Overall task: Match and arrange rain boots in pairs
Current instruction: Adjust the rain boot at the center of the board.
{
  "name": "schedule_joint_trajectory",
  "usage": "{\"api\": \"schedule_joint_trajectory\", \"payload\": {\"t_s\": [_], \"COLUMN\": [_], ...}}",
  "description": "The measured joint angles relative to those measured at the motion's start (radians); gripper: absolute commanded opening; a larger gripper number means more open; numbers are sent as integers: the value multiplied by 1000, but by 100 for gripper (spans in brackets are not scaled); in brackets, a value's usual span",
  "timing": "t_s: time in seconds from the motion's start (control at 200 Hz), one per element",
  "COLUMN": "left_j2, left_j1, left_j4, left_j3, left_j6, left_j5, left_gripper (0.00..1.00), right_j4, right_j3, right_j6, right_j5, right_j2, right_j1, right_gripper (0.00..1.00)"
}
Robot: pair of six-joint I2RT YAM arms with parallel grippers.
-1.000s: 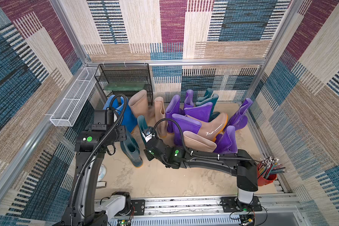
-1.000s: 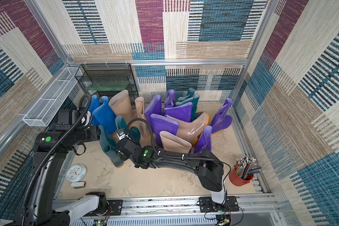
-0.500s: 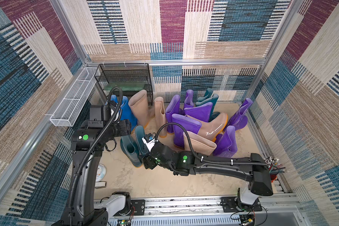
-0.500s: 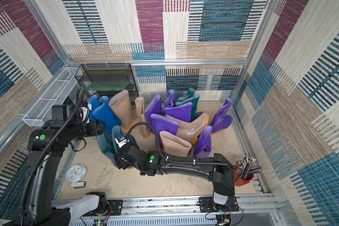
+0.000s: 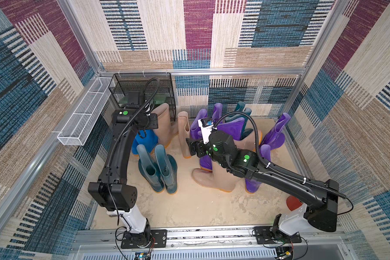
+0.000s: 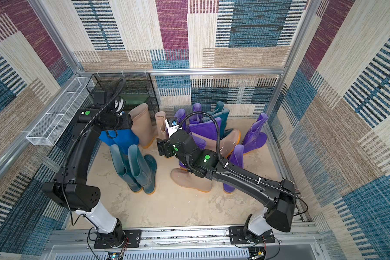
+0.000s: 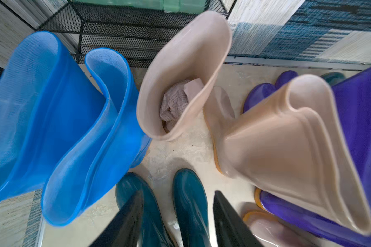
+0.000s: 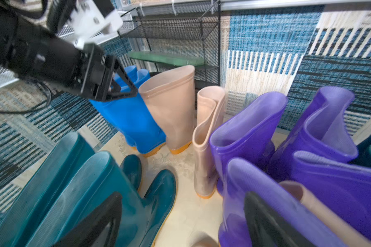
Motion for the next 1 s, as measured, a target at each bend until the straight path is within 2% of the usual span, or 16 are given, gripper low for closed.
{"api": "schedule_joint_trajectory", "payload": {"t_s": [0.16,0.255,0.416,0.536,0.681,0.731,0.781,0.841,0.906,0.962,1.002], "left_j2": [67,78,85,71,35,22,10,-1,-14,-24,-32], "left_j1": [0,0,0,0,5,6,7,8,8,8,8], "left_j4": [9,28,56,81,108,119,130,148,157,159,163], "left_j3": [-2,-19,-64,-104,-127,-135,-146,-170,-202,-219,-227], "left_j6": [4,8,11,15,14,14,14,14,10,10,9], "left_j5": [-82,-108,-124,-114,-37,-3,24,62,93,120,139], "left_gripper": [44,31,0,0,0,0,0,0,0,0,0], "right_j4": [-4,-23,-97,-162,-186,-185,-181,-180,-180,-185,-193], "right_j3": [94,175,369,492,542,546,552,566,596,628,653], "right_j6": [-12,-12,-11,1,1,2,0,-4,-4,-6,-12], "right_j5": [-63,-98,-105,-96,-88,-88,-88,-89,-100,-116,-117], "right_j2": [120,210,378,477,532,538,546,560,584,604,617], "right_j1": [-55,-69,-90,-97,-96,-97,-100,-107,-115,-120,-121], "right_gripper": [89,85,79,75,67,60,44,30,22,11,9]}}
